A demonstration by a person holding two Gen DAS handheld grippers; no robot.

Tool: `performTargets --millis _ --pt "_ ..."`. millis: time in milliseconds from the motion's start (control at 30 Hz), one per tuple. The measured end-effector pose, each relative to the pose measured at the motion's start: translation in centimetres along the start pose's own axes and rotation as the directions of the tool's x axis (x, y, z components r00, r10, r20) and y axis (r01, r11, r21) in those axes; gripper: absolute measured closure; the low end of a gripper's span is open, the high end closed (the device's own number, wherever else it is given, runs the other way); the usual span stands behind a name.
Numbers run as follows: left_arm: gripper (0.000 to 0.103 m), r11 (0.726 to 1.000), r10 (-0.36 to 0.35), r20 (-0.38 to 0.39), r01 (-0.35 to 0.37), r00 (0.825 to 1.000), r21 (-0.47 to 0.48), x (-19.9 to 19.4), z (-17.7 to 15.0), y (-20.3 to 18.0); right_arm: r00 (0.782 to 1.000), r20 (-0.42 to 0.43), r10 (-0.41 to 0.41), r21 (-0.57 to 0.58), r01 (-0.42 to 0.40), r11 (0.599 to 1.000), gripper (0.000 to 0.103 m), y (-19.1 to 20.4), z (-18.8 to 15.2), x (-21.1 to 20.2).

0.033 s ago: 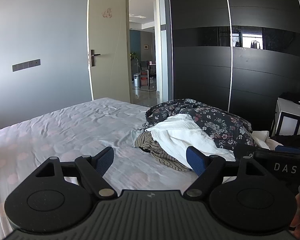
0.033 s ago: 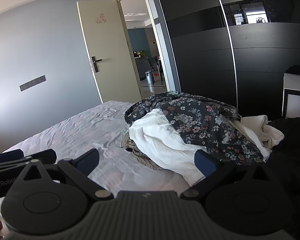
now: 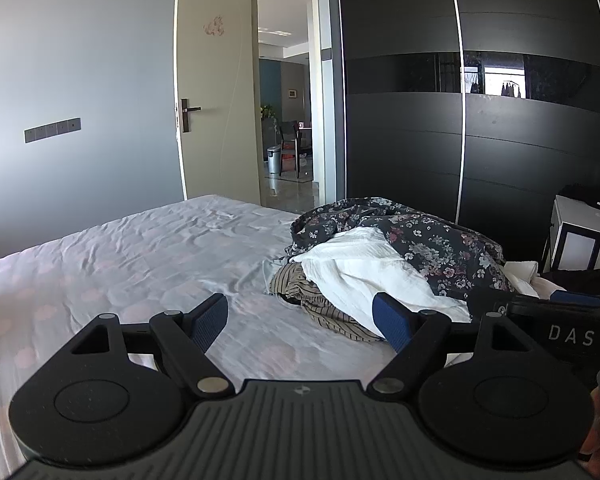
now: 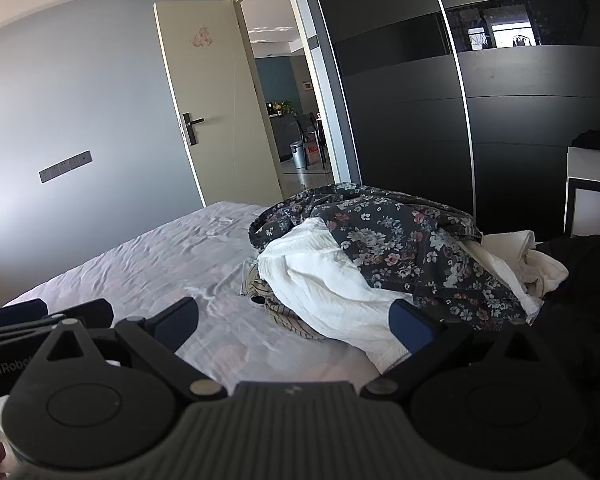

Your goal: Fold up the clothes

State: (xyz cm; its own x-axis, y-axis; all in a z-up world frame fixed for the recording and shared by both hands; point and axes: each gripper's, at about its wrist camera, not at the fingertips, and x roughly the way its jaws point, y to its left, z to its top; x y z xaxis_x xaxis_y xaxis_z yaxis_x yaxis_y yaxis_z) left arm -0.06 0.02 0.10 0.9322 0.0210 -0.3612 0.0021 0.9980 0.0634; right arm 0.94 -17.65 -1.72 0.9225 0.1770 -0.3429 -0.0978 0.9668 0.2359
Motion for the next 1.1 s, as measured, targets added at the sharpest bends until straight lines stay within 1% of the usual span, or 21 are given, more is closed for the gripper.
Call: performTargets --millis 167,267,400,1100 --pt "0.009 1.0 0.004 -0.008 -0.004 1.0 0.006 -0.28 0.21 0.07 1.0 -0.004 0.003 0.004 -0.003 1.0 0.001 0.0 -0.13 0.11" --pt "0.009 1.0 0.003 -0.018 -0.003 1.0 0.009 0.28 -0.06 0.06 1.0 -0.006 0.005 0.006 -0.005 1.0 0.001 0.0 -0.21 0.17" --pt "0.009 1.0 -0.006 -0.016 0.006 1.0 -0.01 0.0 0.0 0.58 1.0 -0.006 0.008 0.004 -0.008 1.0 0.001 0.02 -0.13 -0.02" --pt "0.009 1.0 -0.017 -0.016 0.016 1.0 -0.021 0.13 -0.15 0.69 1.0 -0.019 0.013 -0.002 -0.013 1.0 0.001 0.23 -0.19 -0.09"
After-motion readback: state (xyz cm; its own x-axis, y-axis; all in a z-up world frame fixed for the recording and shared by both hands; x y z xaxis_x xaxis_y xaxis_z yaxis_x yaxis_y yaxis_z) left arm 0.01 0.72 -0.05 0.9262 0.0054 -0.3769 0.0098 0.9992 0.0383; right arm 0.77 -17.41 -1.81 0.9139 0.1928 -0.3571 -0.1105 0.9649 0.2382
